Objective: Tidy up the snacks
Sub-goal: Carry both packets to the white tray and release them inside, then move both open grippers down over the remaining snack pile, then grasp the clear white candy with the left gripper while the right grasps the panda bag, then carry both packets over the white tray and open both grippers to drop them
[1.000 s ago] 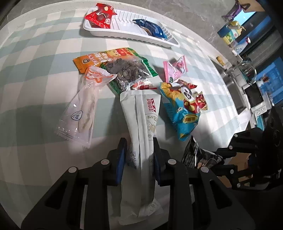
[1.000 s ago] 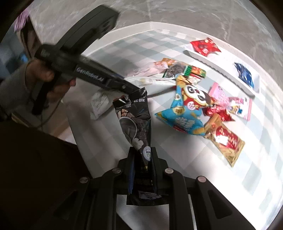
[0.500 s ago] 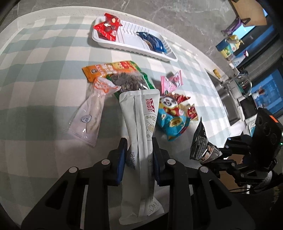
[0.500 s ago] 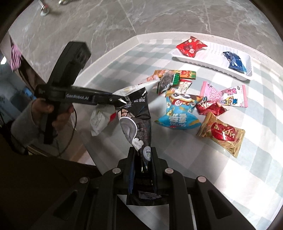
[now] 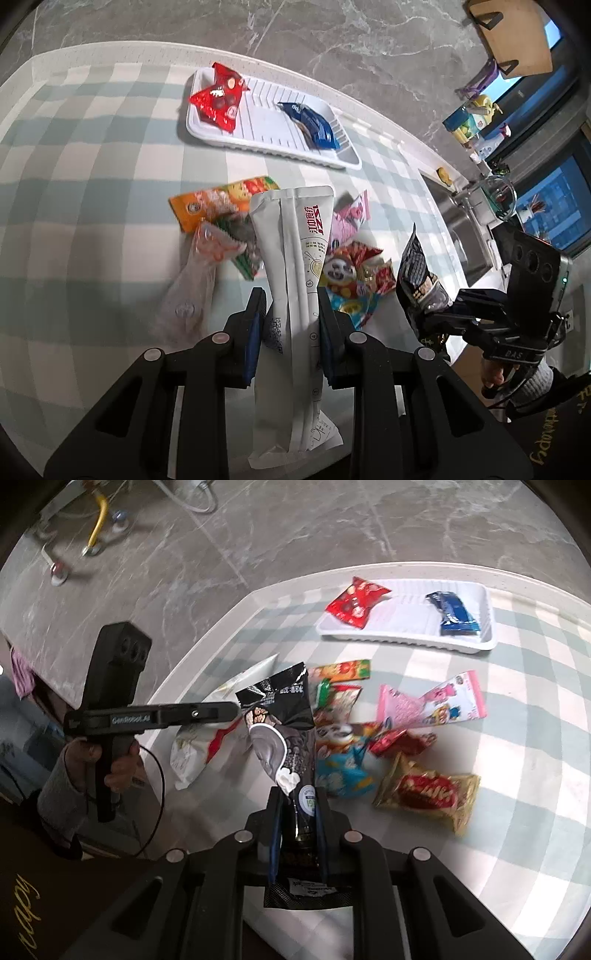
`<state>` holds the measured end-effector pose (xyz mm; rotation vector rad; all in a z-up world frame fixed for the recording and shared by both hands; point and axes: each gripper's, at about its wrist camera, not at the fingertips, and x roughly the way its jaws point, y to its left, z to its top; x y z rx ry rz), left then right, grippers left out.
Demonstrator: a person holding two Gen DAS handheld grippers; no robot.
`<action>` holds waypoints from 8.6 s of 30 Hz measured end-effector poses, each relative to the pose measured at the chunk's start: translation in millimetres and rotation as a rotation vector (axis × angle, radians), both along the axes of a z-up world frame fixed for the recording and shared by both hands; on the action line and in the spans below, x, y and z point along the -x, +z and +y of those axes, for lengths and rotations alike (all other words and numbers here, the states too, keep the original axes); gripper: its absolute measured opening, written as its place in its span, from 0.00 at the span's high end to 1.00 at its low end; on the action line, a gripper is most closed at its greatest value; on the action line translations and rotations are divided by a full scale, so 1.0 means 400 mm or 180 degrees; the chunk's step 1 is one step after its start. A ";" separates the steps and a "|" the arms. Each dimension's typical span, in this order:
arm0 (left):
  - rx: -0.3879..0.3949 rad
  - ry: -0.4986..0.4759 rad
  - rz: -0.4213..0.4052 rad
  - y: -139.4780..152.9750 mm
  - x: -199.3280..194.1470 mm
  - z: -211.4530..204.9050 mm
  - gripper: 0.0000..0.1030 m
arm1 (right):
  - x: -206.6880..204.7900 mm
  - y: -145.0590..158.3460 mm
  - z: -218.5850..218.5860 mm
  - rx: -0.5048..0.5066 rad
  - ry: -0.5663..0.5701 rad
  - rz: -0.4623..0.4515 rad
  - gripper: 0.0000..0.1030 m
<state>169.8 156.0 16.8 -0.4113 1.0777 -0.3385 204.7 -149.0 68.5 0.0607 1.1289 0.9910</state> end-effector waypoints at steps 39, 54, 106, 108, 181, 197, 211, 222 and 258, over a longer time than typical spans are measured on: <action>-0.0219 -0.0054 -0.0040 0.021 -0.639 0.005 0.76 | -0.638 -0.040 0.084 -0.0099 -0.0934 0.0464 0.83; -0.0440 -0.0078 0.0124 -0.120 -0.795 -0.067 0.76 | -0.714 -0.145 0.164 0.0117 -0.1002 0.0625 0.83; -0.1070 -0.0027 -0.0469 0.089 -0.291 -0.096 0.49 | -0.236 0.047 0.038 0.0340 -0.0922 -0.0434 0.48; -0.1078 -0.0021 -0.0458 0.086 -0.265 -0.094 0.49 | -0.210 0.047 0.031 0.0366 -0.0923 -0.0467 0.47; -0.1186 -0.0425 0.0179 -0.201 -0.114 -0.018 0.49 | -0.018 -0.155 0.213 0.1123 -0.0476 -0.0242 0.50; -0.1044 -0.0461 0.0116 -0.199 -0.105 -0.015 0.77 | -0.034 -0.148 0.172 0.0730 -0.0614 0.0080 0.64; -0.0647 -0.0257 0.0038 -0.117 -0.082 0.043 0.78 | -0.079 -0.112 0.060 -0.0245 -0.1016 0.0877 0.65; -0.0436 -0.0182 -0.0070 -0.050 -0.149 0.059 0.78 | -0.146 -0.062 0.005 -0.0476 -0.1277 0.0860 0.65; -0.0378 -0.0272 -0.0206 0.019 -0.579 0.011 0.77 | -0.532 -0.017 0.026 -0.0303 -0.1424 0.0463 0.65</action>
